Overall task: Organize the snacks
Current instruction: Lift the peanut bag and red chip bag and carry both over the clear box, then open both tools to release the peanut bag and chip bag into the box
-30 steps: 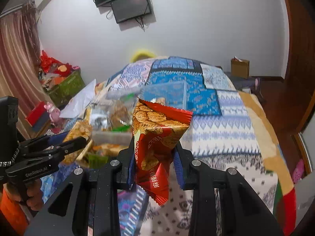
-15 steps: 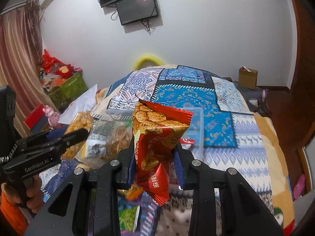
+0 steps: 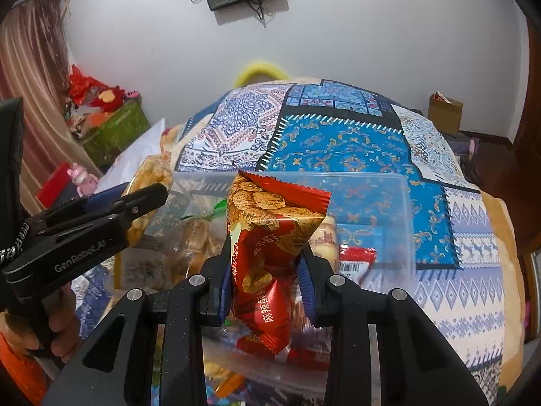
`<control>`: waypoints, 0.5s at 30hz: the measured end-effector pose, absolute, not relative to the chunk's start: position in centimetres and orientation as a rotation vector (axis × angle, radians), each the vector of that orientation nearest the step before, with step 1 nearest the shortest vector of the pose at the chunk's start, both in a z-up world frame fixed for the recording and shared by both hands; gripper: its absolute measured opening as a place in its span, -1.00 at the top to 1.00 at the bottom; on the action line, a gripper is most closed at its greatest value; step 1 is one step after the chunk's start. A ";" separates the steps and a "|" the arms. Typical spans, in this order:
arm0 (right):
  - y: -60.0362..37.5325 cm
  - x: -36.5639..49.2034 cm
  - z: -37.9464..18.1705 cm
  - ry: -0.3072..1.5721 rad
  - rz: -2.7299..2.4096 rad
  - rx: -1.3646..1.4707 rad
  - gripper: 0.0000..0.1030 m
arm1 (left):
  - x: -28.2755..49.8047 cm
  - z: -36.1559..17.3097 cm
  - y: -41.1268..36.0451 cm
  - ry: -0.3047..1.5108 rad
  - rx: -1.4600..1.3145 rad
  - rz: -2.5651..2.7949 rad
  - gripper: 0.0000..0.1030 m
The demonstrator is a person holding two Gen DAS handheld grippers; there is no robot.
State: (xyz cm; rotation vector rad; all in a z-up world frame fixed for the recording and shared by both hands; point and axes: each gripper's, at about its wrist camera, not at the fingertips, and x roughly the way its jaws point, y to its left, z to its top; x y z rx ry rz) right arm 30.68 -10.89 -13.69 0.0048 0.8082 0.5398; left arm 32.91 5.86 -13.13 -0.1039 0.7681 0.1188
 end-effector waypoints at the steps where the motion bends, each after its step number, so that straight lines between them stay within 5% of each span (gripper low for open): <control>1: -10.8 30.7 -13.8 0.811 0.535 -0.001 0.41 | 33.0 -13.3 5.8 0.772 -0.104 0.120 0.05; 7: -11.0 31.2 -14.2 0.838 0.523 -0.002 0.34 | 33.2 -13.6 5.6 0.793 -0.110 0.102 0.00; 9: -11.0 31.2 -14.1 0.842 0.518 -0.008 0.26 | 32.9 -13.3 5.4 0.792 -0.107 0.093 -0.18; 15: -11.4 30.3 -12.7 0.798 0.496 -0.023 -0.02 | 31.1 -11.8 4.9 0.765 -0.102 0.076 -0.21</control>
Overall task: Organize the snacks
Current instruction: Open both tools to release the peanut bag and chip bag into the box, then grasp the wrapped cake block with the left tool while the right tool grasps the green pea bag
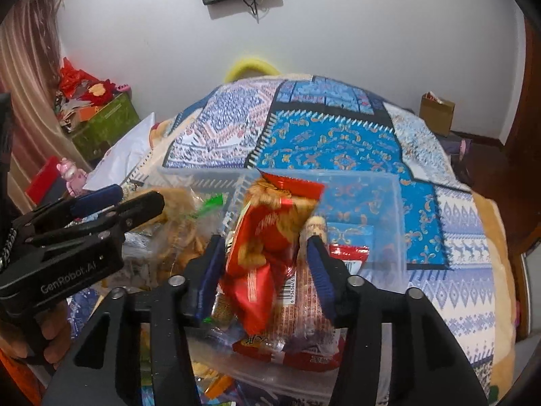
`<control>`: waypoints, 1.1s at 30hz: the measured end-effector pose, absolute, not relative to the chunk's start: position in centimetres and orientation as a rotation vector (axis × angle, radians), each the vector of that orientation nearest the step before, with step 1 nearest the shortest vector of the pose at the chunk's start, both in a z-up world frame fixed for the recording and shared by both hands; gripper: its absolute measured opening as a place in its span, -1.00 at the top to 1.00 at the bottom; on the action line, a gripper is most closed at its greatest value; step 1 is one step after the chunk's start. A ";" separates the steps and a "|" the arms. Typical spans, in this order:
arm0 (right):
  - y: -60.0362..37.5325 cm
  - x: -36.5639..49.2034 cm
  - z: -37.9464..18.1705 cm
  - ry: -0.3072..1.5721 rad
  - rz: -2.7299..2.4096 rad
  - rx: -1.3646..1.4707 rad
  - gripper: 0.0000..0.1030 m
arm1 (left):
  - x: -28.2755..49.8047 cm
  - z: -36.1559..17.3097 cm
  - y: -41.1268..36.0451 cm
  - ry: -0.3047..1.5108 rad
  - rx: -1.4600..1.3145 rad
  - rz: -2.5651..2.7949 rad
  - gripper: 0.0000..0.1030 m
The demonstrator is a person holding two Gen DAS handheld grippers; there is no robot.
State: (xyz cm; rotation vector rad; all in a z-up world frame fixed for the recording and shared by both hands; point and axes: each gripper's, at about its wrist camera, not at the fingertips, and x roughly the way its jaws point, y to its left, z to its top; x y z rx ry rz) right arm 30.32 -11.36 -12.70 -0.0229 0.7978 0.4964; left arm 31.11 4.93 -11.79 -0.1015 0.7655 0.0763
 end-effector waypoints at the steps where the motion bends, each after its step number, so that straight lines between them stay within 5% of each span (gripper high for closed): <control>1: -11.4 30.0 -12.3 0.785 0.493 -0.029 -0.06 | 30.8 -11.5 4.9 0.762 -0.104 0.073 -0.21; 16: -13.1 24.3 -8.8 0.692 0.516 -0.033 -0.19 | 22.9 -8.2 6.6 0.722 -0.123 0.065 -0.39; 33: -12.1 19.2 -14.8 0.857 0.543 -0.039 -0.21 | 16.6 -15.5 9.0 0.912 -0.134 0.078 -0.39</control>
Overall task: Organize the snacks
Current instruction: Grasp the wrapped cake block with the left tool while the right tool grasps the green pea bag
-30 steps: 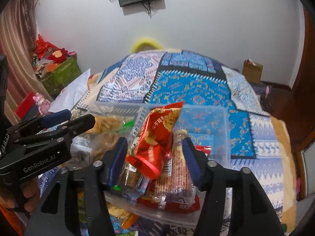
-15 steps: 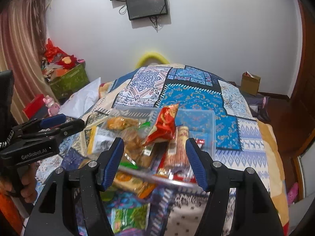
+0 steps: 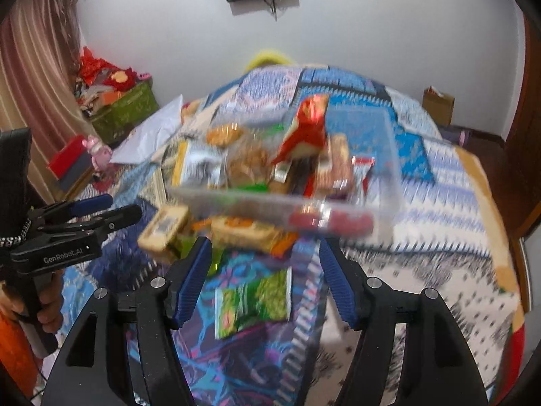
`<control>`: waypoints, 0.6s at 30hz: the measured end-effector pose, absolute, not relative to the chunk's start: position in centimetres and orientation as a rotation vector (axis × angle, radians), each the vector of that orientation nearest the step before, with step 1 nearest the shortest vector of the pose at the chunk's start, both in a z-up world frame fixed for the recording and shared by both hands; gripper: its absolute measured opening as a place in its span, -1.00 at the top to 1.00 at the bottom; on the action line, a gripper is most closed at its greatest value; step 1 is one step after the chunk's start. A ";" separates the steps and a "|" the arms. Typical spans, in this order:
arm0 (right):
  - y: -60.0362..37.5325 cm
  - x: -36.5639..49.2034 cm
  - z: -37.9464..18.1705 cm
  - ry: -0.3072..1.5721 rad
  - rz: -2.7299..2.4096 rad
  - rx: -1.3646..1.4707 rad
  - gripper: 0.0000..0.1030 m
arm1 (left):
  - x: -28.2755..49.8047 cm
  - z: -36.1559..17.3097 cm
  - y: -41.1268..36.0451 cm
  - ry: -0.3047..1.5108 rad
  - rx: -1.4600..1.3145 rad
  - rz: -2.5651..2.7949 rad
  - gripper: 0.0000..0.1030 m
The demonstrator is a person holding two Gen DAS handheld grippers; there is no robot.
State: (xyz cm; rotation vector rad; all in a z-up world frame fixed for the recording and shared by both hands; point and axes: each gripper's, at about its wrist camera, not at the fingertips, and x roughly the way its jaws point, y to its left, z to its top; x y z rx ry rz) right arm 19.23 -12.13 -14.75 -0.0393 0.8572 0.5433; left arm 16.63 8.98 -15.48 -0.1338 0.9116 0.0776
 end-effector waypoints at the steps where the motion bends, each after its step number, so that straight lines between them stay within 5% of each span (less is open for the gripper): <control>1: -11.9 19.1 -15.4 0.874 0.545 -0.044 -0.22 | 16.5 -16.1 9.1 0.926 -0.139 0.080 -0.40; 16: -10.6 18.9 -19.9 1.004 0.569 -0.044 -0.22 | 18.6 -18.9 9.4 0.963 -0.176 0.067 -0.40; 18: -10.8 18.8 -19.8 1.000 0.573 -0.034 -0.04 | 19.0 -19.0 9.3 0.960 -0.180 0.061 -0.40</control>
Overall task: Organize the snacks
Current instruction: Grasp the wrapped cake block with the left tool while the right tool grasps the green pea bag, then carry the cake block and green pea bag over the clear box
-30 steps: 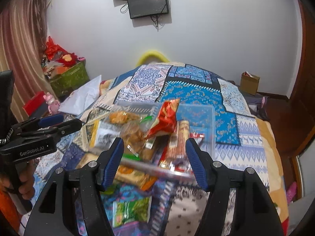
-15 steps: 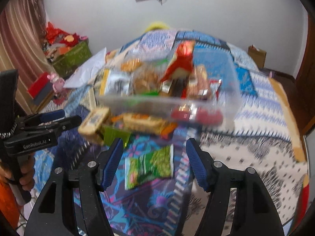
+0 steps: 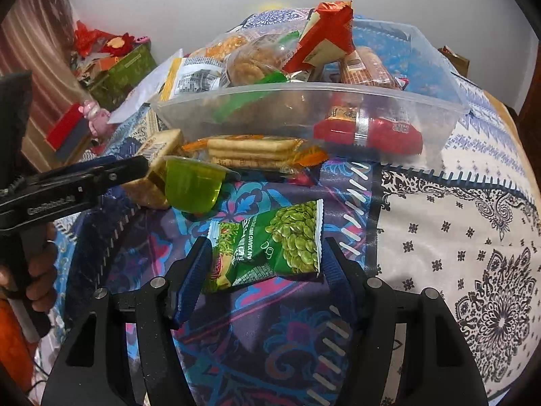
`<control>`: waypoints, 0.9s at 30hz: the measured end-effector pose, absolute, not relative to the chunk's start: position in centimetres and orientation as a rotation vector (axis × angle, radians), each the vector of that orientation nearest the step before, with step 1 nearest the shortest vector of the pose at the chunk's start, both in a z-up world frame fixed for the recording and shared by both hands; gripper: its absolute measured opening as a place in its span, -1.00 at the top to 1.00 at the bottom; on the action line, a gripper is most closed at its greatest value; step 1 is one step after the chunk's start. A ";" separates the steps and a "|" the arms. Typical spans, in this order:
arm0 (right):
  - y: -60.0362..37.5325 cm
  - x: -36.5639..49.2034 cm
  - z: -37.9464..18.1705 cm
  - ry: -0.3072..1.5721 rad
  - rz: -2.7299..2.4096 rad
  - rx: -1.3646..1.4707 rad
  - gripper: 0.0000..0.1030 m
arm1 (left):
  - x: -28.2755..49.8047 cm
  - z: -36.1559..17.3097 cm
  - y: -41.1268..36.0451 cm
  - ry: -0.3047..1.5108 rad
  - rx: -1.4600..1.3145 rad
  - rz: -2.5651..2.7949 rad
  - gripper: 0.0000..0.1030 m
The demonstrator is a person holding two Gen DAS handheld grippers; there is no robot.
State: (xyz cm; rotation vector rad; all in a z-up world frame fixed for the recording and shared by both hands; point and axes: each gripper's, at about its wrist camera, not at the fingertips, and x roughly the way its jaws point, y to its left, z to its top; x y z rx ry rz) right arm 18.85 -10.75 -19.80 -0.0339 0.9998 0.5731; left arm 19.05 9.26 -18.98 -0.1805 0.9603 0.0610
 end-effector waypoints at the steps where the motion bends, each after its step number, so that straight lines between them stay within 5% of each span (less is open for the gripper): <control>1: -10.9 18.9 -19.8 0.999 0.573 -0.029 -0.01 | 19.4 -19.1 9.2 0.964 -0.184 0.060 -0.40; 6: -12.1 18.9 -19.9 0.998 0.589 0.026 0.31 | 20.8 -20.8 8.8 1.020 -0.190 0.062 -0.40; 10: -12.4 18.4 -19.9 0.985 0.591 0.028 0.33 | 21.2 -22.2 8.9 1.029 -0.193 0.091 -0.37; 12: -12.3 18.3 -19.8 0.978 0.595 0.026 0.39 | 21.0 -22.3 9.1 1.022 -0.210 0.070 -0.07; 27: -15.3 17.5 -17.0 0.890 0.569 0.086 0.41 | 17.1 -17.5 9.6 0.907 -0.213 0.082 -0.06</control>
